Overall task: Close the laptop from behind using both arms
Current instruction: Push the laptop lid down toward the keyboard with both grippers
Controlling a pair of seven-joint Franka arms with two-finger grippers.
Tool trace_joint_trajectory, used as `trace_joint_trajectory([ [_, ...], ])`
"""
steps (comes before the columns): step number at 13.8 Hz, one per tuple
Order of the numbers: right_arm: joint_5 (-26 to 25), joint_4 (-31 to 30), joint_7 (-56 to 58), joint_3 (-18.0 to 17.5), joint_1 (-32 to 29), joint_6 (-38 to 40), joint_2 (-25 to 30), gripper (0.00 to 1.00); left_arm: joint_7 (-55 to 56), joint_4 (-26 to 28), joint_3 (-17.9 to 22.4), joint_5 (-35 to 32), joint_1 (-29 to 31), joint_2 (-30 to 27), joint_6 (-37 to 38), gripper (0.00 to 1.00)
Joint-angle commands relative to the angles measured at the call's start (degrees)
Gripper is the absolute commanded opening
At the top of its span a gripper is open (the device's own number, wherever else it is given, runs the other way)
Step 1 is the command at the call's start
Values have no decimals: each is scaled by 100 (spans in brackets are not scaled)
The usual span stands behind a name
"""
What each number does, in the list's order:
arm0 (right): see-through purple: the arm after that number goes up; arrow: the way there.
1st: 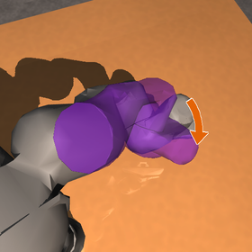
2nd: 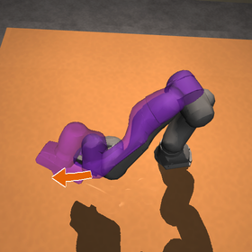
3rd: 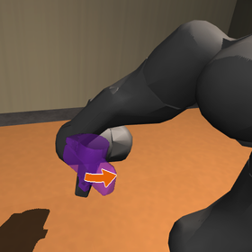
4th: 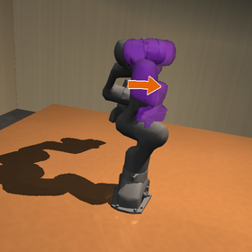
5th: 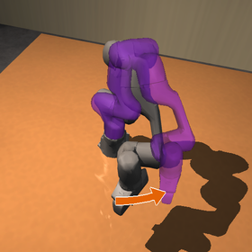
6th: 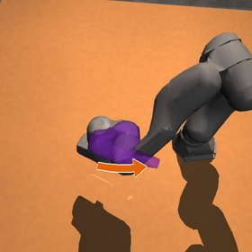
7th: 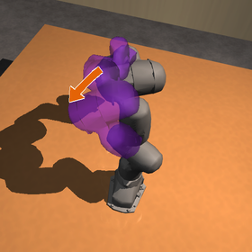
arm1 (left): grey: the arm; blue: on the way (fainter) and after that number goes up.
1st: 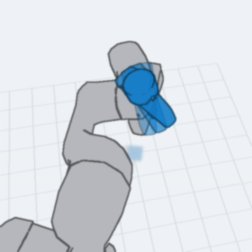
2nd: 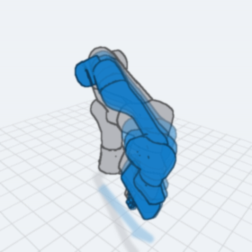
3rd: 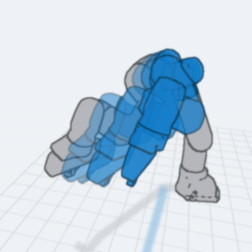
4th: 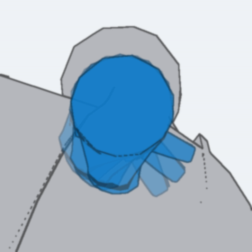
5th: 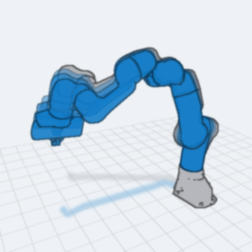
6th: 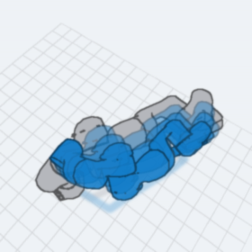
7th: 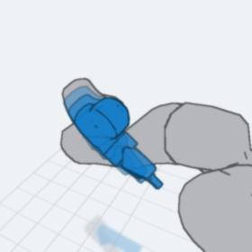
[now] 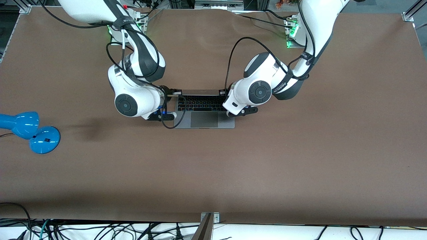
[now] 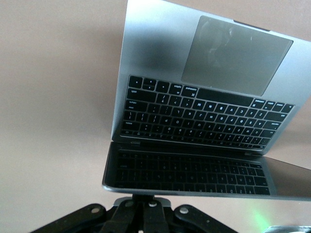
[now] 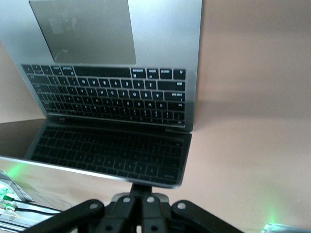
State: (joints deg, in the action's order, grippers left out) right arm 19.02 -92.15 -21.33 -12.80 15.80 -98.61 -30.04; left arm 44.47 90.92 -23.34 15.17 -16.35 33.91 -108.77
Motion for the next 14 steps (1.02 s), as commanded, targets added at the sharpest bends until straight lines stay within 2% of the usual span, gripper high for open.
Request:
trace_joint_trajectory([
  [1,-152,487,120,-3,-25,-87,-388,0,-35,-346,92,-154,-9,274,5,0],
  [14,-460,734,594,6,-42,-1142,-1144,0,-43,-636,348,-163,-123,836,-505,0],
])
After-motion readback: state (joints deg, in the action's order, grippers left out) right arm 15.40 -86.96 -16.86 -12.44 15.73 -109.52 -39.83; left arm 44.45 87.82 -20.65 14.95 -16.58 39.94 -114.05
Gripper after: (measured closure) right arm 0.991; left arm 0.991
